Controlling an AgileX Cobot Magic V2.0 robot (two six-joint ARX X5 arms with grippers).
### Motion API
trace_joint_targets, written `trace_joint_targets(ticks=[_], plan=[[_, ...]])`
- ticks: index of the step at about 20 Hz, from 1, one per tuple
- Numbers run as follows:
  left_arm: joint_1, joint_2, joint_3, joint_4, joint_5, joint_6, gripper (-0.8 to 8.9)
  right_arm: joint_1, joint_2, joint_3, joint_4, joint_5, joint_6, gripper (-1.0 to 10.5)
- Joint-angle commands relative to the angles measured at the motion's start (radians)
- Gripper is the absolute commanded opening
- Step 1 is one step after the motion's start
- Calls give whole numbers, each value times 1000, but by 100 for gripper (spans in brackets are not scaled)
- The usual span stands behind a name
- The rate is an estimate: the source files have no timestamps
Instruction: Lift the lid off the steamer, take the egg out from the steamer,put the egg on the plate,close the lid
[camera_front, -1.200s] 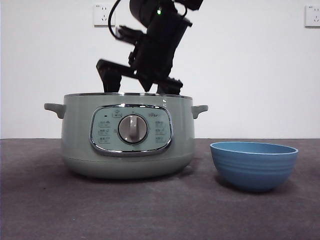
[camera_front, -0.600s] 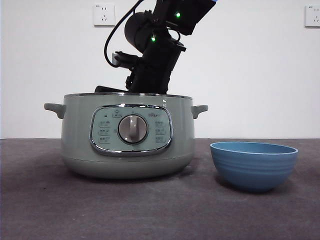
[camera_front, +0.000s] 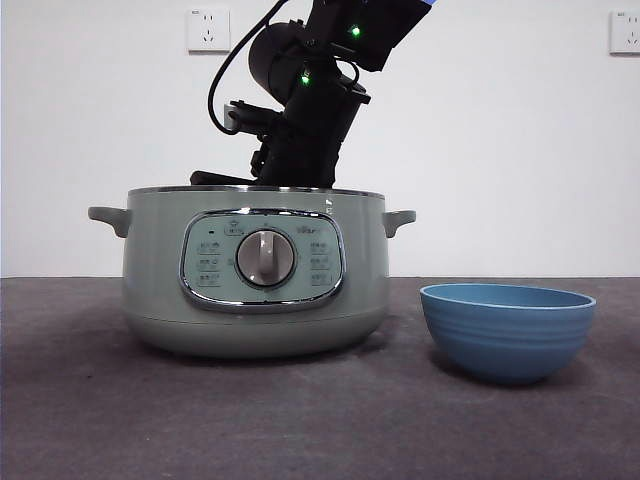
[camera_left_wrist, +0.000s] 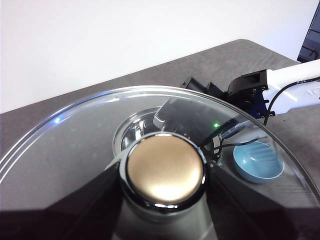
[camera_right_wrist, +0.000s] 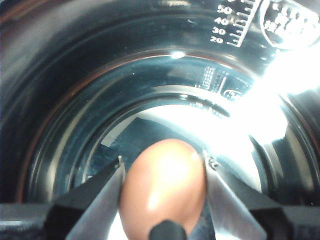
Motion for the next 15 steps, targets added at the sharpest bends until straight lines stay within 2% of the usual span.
trace_joint_targets(ticks=[1,8,10,12,15], plan=[[-2,-11,18,46,1,14,-8,2,11,2,11,0,2,-12],[-2,-11,18,47,1,14,-8,2,-208,2,-35,3,-35,-12],[-2,-10,18,47,1,14,-8,2,-316,2,-146,23,-72,-12],[-2,-10,18,47,2,14,-8,2,-439,2,-277,83,-96,-12],[-2,-10,18,47,2,14,-8,-8,-586,2,-411,85,-103,-12]])
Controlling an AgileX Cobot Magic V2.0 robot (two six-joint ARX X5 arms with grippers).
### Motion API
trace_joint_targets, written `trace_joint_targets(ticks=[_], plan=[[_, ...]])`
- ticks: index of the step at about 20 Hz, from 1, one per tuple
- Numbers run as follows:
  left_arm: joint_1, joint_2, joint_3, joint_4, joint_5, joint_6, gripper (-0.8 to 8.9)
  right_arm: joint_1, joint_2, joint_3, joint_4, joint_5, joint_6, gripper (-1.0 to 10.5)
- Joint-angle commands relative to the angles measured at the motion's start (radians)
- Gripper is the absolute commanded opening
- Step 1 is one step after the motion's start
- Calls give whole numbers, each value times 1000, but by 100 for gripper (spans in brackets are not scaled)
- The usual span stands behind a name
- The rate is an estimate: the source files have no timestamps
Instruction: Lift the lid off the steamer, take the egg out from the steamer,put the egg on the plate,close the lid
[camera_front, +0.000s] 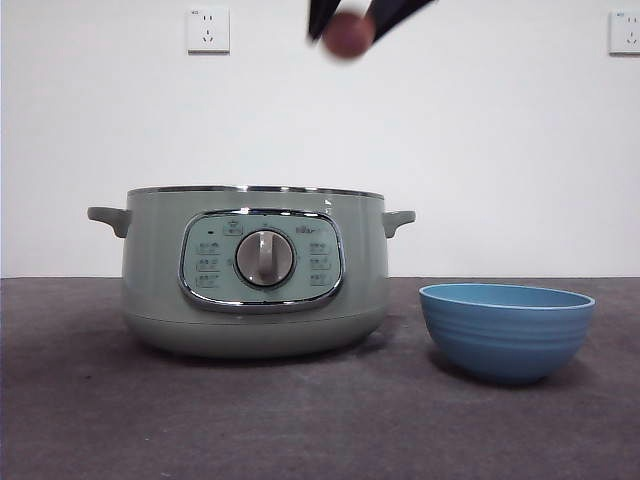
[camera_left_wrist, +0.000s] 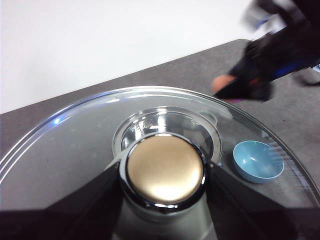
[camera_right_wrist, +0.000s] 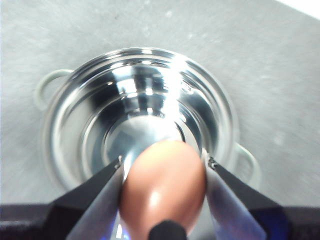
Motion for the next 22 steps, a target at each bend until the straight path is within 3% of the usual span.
trace_joint_targets(ticks=[1,6,11,13,22], plan=[[-2,-10,18,47,2,13,-8,-18,-86,2,-73,4,-11,-12],[-2,-10,18,46,3,12,-8,-103,-216,-5,-221,3,-19,-12],[-2,-10,18,47,50,12,-8,-207,-258,-118,-230,-12,-32,-12],[-2,-10,18,46,49,12,-8,-225,-258,-205,-184,-60,-37,-12],[-2,-10,18,46,49,12,-8,-226,-254,-656,188,-84,-18,-12]])
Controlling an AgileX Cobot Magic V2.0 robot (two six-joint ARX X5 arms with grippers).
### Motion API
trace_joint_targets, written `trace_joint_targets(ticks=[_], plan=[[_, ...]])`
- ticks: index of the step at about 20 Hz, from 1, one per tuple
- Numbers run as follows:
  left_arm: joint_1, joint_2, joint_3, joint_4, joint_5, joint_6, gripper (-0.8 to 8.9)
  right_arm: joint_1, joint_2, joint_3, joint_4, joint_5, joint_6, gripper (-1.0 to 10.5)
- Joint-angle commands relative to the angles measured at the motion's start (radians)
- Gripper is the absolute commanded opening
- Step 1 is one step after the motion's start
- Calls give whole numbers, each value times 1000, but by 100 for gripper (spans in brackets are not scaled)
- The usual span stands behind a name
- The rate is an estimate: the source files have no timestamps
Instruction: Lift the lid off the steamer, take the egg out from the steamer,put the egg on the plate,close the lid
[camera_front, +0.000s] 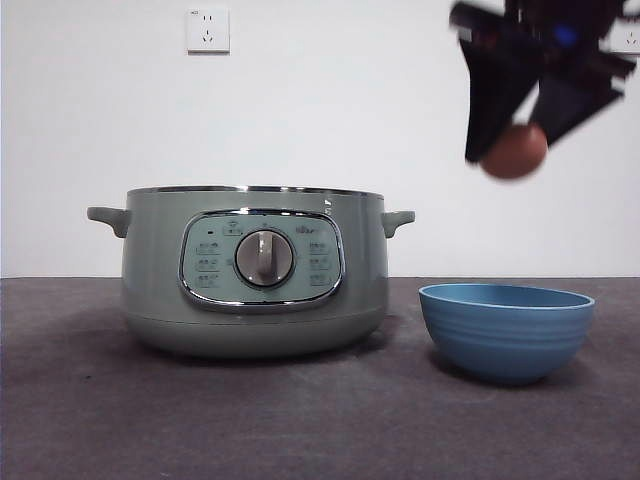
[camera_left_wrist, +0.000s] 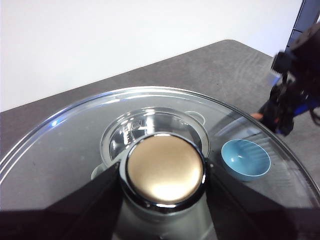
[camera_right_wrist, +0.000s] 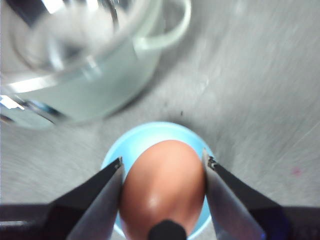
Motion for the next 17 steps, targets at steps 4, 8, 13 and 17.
trace_joint_targets(ticks=[4,8,13,17], plan=[[-2,-10,18,47,2,11,-8,0,19,-180,194,-10,11,-12],[-2,-10,18,47,2,8,-8,0,74,-231,297,-28,18,-12],[-2,-10,18,40,2,9,-8,0,193,-231,349,-28,17,-12],[-2,-10,18,32,2,9,-8,1,256,-231,371,-28,17,-12]])
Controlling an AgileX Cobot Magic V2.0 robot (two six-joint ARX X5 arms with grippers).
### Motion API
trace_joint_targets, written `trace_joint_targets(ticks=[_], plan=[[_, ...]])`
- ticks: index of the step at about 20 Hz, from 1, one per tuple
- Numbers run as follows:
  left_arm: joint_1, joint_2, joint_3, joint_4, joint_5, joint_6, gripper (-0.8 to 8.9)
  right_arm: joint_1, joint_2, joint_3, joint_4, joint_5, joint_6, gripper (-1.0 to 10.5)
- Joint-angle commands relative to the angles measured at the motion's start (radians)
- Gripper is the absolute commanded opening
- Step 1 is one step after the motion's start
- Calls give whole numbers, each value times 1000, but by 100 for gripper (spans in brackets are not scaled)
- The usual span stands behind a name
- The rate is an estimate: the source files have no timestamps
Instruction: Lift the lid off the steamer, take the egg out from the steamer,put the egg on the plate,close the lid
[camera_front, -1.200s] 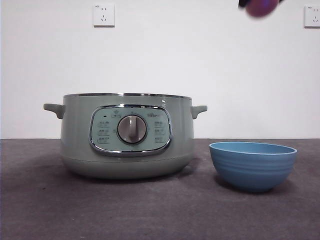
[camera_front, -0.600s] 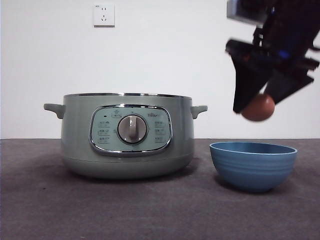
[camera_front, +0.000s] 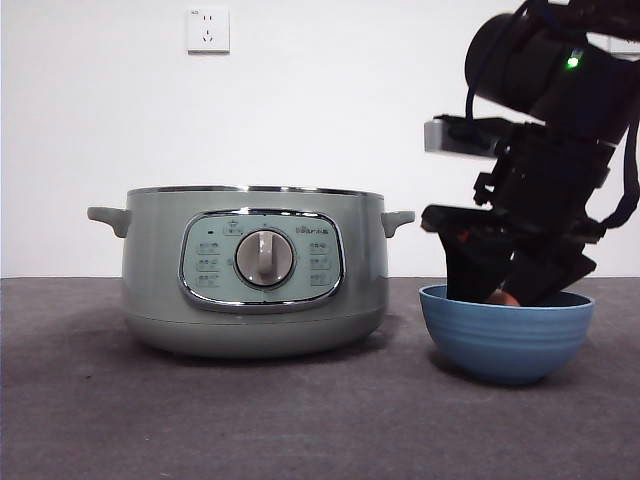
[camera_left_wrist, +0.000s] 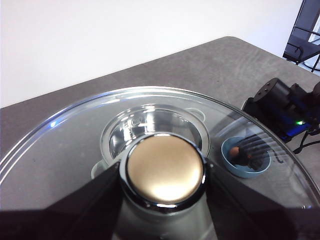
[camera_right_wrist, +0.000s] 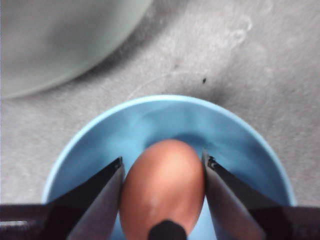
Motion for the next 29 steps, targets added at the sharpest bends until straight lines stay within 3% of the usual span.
trace_joint_targets(ticks=[1,15,16,19,25,29], plan=[[-2,-10,18,45,2,9,-8,1,28,-8,10,-2,6,-12],[-2,-5,18,45,2,10,-8,1,76,-8,2,-1,7,11],[-2,-5,18,46,2,10,-8,1,76,-8,2,-1,7,47],[-2,-5,18,46,2,10,-8,1,76,-8,2,-1,7,420],[-2,11,18,47,2,10,-8,1,56,2,5,-1,7,424],[-2,53,18,65,2,14,-9,2,-79,3,1,0,7,424]])
